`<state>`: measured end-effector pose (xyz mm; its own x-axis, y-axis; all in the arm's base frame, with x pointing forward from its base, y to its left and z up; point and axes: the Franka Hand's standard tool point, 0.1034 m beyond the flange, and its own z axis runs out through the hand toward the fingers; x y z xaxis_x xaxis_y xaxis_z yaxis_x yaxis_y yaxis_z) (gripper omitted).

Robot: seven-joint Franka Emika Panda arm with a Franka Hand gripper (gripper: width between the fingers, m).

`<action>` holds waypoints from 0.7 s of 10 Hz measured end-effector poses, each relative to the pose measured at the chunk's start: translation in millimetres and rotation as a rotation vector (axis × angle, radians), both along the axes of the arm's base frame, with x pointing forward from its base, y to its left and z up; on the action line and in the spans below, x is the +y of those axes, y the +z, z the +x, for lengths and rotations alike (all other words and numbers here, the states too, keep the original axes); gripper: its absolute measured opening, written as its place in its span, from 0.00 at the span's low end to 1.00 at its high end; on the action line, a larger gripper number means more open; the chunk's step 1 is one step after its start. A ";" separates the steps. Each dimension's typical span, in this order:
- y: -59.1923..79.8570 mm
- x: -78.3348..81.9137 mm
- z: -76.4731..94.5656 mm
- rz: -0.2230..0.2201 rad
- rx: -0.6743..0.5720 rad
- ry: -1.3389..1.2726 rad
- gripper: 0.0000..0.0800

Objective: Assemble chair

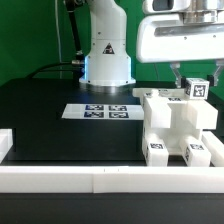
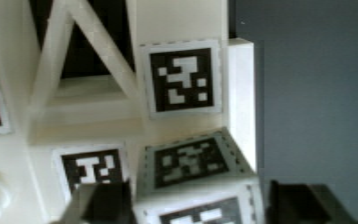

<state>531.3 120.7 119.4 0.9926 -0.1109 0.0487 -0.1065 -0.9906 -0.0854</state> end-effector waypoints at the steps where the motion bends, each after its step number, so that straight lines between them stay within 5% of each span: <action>1: 0.1 0.1 0.0 0.001 0.001 -0.020 0.36; 7: 0.1 0.9 -0.1 0.020 0.026 -0.318 0.36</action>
Offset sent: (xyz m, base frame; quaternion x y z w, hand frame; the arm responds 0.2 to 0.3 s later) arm 0.0000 0.0000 0.0000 0.0000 0.0000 0.1296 0.9916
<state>531.2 121.6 119.5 0.9089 -0.4166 0.0186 -0.4130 -0.9054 -0.0983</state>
